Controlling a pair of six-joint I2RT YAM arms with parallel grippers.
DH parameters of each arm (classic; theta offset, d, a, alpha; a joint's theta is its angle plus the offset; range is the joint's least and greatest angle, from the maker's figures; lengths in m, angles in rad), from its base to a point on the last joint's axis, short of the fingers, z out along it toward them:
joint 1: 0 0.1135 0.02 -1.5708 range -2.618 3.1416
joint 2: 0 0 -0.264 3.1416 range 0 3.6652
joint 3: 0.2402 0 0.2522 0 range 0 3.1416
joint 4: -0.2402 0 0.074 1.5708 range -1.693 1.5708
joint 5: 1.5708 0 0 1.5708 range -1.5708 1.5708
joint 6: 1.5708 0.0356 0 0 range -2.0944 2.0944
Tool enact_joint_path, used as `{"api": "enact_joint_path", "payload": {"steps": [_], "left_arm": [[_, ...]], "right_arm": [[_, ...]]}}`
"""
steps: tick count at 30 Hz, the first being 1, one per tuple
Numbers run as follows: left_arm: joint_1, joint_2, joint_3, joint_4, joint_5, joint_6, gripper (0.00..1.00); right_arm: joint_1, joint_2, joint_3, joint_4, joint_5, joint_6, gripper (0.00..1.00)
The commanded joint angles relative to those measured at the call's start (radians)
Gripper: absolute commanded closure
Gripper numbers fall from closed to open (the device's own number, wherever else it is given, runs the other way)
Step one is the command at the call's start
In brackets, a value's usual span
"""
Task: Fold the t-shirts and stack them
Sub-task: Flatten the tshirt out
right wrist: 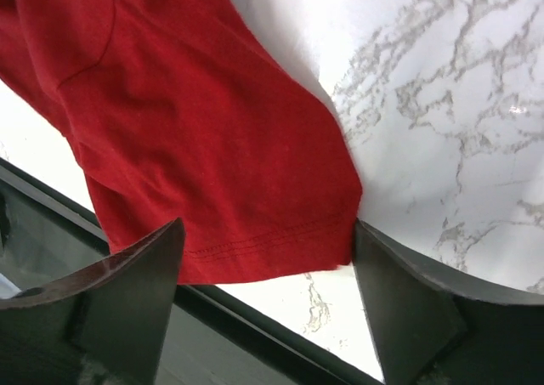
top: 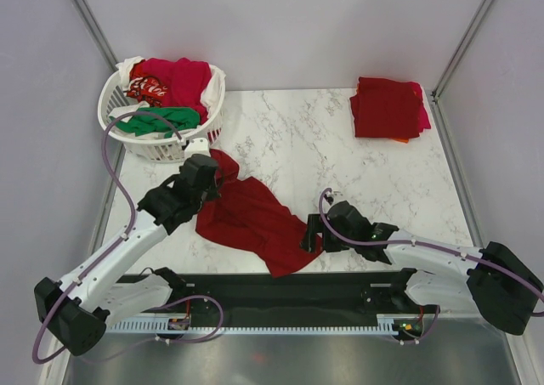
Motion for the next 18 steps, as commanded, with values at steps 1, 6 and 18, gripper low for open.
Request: {"api": "enact_joint_path", "payload": {"steps": [1, 6, 18], "left_arm": [[0.009, -0.034, -0.027, -0.021, -0.041, -0.047, 0.98], [0.018, -0.067, -0.027, -0.034, -0.035, -0.055, 0.98], [0.023, -0.206, 0.340, -0.251, -0.010, -0.037, 0.98]], "right_arm": [[-0.001, 0.019, -0.040, -0.016, 0.002, 0.010, 0.16], [0.001, 0.053, -0.075, 0.059, -0.036, 0.016, 0.63], [-0.010, -0.238, 0.461, -0.414, 0.224, -0.125, 1.00]]}}
